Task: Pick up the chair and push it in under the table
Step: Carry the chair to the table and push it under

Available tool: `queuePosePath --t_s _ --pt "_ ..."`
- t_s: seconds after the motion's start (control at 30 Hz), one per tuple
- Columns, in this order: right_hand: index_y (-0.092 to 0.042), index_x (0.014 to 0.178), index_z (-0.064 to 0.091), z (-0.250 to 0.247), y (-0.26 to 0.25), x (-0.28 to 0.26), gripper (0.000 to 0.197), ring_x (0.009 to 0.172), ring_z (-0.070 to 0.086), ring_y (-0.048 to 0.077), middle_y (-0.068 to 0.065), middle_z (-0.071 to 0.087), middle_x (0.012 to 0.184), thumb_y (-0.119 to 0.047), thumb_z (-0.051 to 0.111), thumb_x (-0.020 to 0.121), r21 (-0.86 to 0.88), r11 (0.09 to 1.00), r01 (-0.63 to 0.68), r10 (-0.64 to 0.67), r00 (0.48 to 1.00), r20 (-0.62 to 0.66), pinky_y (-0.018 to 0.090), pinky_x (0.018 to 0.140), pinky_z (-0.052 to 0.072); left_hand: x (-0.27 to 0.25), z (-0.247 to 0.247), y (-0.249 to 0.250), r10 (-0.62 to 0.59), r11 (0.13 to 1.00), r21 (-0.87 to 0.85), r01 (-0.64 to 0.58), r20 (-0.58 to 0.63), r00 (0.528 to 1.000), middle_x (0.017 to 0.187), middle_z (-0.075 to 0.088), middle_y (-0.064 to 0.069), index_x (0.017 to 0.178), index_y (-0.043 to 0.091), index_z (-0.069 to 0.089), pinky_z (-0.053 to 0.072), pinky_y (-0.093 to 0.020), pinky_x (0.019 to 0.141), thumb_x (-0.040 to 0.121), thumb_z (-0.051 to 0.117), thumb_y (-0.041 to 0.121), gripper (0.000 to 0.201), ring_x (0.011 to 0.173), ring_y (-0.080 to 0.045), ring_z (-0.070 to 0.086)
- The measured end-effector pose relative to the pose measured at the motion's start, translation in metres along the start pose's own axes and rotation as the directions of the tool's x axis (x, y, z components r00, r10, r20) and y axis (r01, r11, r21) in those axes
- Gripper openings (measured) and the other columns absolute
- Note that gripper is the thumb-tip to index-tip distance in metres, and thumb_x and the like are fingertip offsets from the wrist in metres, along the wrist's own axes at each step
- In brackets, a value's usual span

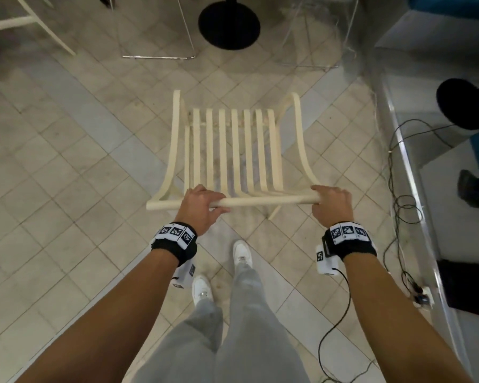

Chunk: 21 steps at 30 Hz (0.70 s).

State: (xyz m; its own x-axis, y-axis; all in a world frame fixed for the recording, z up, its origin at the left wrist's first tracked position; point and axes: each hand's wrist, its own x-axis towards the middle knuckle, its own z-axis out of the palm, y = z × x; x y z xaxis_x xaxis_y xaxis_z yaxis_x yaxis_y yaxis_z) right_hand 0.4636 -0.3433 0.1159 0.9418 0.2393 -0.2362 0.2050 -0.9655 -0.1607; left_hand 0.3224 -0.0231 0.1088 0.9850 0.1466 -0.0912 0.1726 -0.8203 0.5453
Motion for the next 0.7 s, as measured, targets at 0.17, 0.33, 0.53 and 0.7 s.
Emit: queuePosePath --t_s 0.17,0.33,0.53,0.7 --pt "-0.022 0.122 0.066 0.027 -0.052 -0.015 0.05 0.112 0.061 0.024 -0.001 0.071 0.116 -0.054 0.063 0.084 0.068 0.968 0.241 -0.244 0.968 0.057 0.048 0.114 0.032 -0.016 -0.013 -0.017 -0.017 0.998 0.065 0.019 -0.024 1.0 0.095 0.076 0.011 0.106 0.033 0.072 0.044 -0.039 0.088 0.081 0.06 0.06 0.038 0.087 -0.017 0.065" --pt "-0.021 0.103 0.069 0.039 -0.06 -0.004 0.052 0.094 0.057 0.021 -0.003 0.07 0.097 -0.068 0.058 0.083 0.088 0.945 0.315 -0.317 0.948 0.013 0.04 0.092 0.037 -0.011 -0.014 -0.015 -0.027 0.996 0.084 0.029 -0.029 0.999 0.089 0.076 0.009 0.102 0.03 0.072 0.043 -0.039 0.087 0.082 0.058 0.06 0.039 0.08 -0.018 0.061" --pt "-0.018 0.106 0.068 0.03 -0.062 0.05 0.045 0.095 0.055 0.023 0.001 0.07 0.098 -0.058 0.06 0.088 0.126 0.929 0.349 -0.348 0.937 -0.031 0.041 0.091 0.036 0.041 -0.016 -0.013 -0.085 0.987 0.13 0.091 -0.049 0.995 0.094 0.076 0.011 0.101 0.032 0.071 0.041 -0.038 0.089 0.083 0.055 0.063 0.04 0.084 -0.017 0.063" --pt "-0.016 0.105 0.066 0.015 -0.073 0.102 0.04 0.098 0.053 0.026 0.005 0.067 0.1 -0.053 0.058 0.091 0.143 0.934 0.327 -0.33 0.944 -0.003 0.043 0.095 0.033 0.089 -0.023 -0.013 -0.202 0.952 0.21 0.224 -0.123 0.972 0.123 0.07 0.002 0.116 0.026 0.067 0.04 -0.045 0.108 0.084 0.056 0.059 0.048 0.117 -0.02 0.062"
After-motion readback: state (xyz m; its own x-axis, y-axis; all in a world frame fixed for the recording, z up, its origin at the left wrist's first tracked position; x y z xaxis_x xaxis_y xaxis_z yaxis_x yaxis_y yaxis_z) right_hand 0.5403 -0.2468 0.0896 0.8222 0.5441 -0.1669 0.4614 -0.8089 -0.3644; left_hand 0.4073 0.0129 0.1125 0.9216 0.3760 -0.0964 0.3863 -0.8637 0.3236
